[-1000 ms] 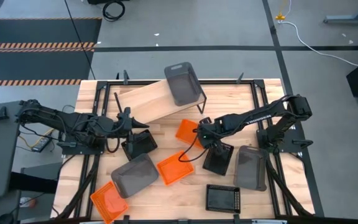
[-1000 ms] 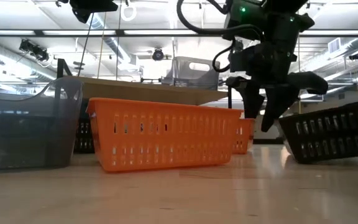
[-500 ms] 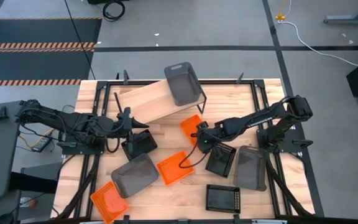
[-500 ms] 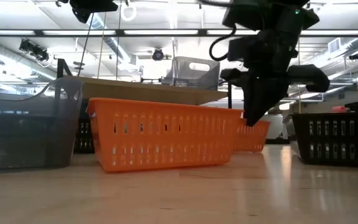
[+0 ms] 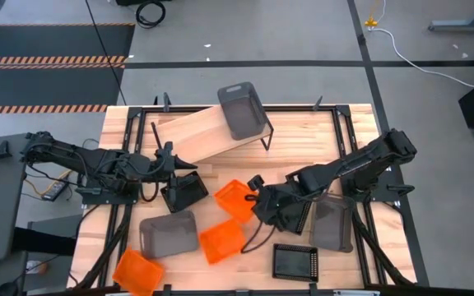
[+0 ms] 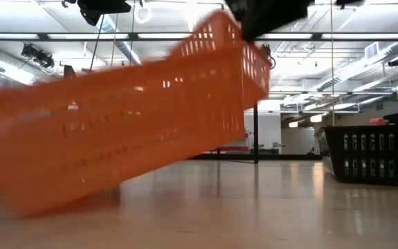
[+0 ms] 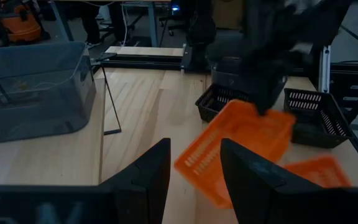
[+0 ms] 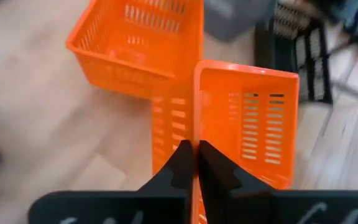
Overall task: Stack baskets on shelf by color
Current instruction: Put the top right orange bin on the shelf
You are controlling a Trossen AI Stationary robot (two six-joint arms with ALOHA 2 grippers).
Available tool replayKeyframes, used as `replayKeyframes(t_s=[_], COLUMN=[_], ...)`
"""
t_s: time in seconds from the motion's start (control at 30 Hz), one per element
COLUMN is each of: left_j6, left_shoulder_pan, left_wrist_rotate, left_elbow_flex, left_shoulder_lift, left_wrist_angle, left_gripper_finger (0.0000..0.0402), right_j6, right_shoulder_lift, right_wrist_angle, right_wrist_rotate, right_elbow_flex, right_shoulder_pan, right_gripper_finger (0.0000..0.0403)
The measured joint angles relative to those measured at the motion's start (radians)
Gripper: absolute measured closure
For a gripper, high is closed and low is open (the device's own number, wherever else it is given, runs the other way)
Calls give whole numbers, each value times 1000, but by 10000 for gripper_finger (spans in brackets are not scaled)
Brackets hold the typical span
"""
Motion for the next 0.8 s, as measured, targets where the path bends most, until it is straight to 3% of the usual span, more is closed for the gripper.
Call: replayKeyframes(t_s=[0.2, 0.43, 0.67, 0.8], left_j6=[0, 0, 0, 0], left_shoulder_pan=[0, 0, 0, 0], left_wrist_rotate=[0, 0, 0, 0], left_elbow_flex=[0, 0, 0, 0], left_shoulder_lift=[0, 0, 0, 0], left_wrist_angle=[0, 0, 0, 1], left_gripper_finger=[253, 253, 253, 253], right_j6=[-71, -173, -246, -245], right_shoulder_lift=[0, 0, 0, 0], right_wrist_angle=[-12, 33, 188, 231], right_wrist_rotate=[97, 202, 202, 131], right_elbow_flex=[103, 149, 149, 149], right_shoulder_pan=[19, -58, -179, -245], right_gripper_finger=[387, 386, 386, 386])
